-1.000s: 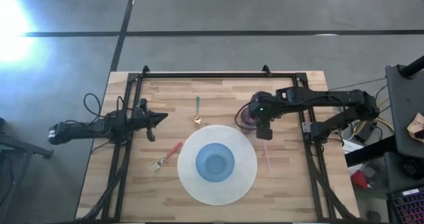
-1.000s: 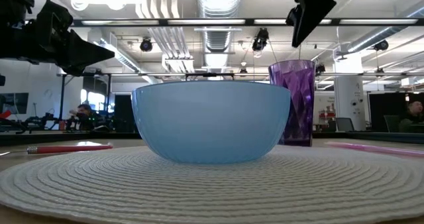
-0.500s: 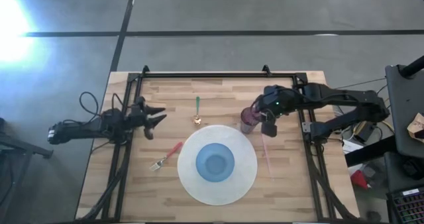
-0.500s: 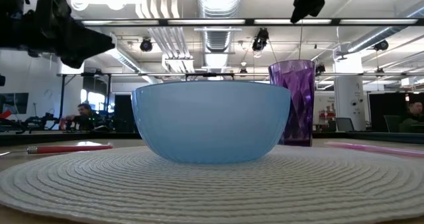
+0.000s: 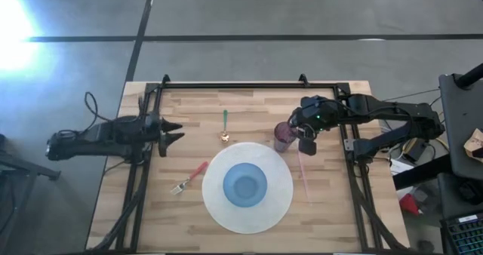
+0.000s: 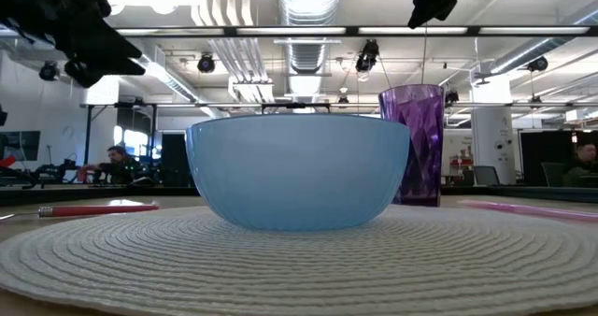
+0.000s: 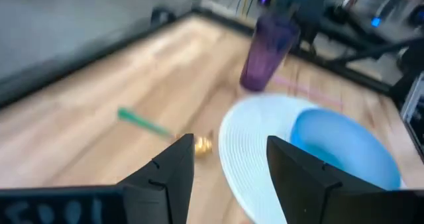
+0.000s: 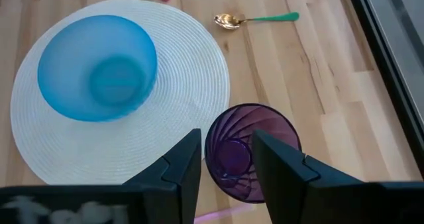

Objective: Pick & Place Utensil
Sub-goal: Put the red fork into the blue bowl

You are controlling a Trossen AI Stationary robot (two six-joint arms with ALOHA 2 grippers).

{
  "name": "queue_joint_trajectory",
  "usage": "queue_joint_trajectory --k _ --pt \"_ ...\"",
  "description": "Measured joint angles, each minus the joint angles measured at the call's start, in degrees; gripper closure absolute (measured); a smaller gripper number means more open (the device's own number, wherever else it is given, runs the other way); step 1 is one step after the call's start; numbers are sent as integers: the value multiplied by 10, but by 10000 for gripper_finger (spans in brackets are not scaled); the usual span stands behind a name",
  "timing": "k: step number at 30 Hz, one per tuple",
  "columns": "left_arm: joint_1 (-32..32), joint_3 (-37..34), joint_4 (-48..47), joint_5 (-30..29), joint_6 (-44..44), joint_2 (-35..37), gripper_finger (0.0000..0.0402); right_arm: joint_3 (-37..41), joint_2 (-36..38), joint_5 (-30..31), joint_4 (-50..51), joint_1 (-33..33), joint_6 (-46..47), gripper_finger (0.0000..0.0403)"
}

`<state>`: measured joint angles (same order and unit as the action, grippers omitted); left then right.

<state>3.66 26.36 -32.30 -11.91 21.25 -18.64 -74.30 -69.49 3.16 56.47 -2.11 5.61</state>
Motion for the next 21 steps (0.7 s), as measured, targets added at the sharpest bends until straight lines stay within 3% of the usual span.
queue_joint_trajectory --k 5,10,15,21 --pt "0 75 -90 70 63 -75 220 0 0 0 -1 0 0 285" --pt "0 121 -152 193 135 -136 221 0 0 0 -1 0 0 291" --pt "0 119 -157 292 182 -168 221 0 0 0 -1 0 -2 294" --pt "-1 72 -172 360 281 -174 220 0 0 0 -1 0 2 286"
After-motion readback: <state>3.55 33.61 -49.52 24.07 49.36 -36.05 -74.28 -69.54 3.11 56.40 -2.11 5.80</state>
